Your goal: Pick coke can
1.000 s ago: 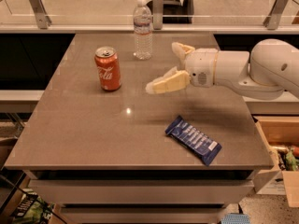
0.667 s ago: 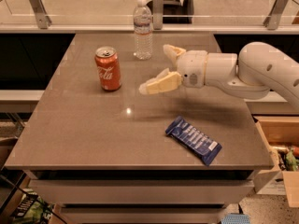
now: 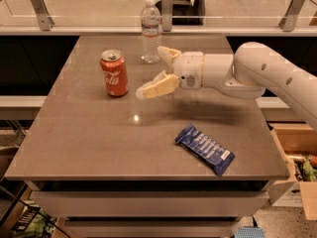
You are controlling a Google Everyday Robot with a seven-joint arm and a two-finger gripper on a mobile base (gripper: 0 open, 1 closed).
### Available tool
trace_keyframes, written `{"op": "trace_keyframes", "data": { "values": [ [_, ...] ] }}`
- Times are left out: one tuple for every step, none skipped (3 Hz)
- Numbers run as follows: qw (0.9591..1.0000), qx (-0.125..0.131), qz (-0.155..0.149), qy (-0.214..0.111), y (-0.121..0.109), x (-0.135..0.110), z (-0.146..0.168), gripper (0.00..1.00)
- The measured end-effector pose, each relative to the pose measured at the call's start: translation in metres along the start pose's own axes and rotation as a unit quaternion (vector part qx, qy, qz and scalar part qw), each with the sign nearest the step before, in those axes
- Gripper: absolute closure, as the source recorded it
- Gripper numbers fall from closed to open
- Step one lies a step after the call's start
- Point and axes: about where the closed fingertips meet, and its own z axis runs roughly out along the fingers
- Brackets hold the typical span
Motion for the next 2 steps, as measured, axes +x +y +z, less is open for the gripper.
{"op": "trace_keyframes", "data": {
  "values": [
    [0.9996, -0.025, -0.002, -0.011, 0.000, -0.002, 0.019, 0.00],
    [0.9986, -0.049, 0.000, -0.020, 0.002, -0.002, 0.038, 0.00]
  ]
}}
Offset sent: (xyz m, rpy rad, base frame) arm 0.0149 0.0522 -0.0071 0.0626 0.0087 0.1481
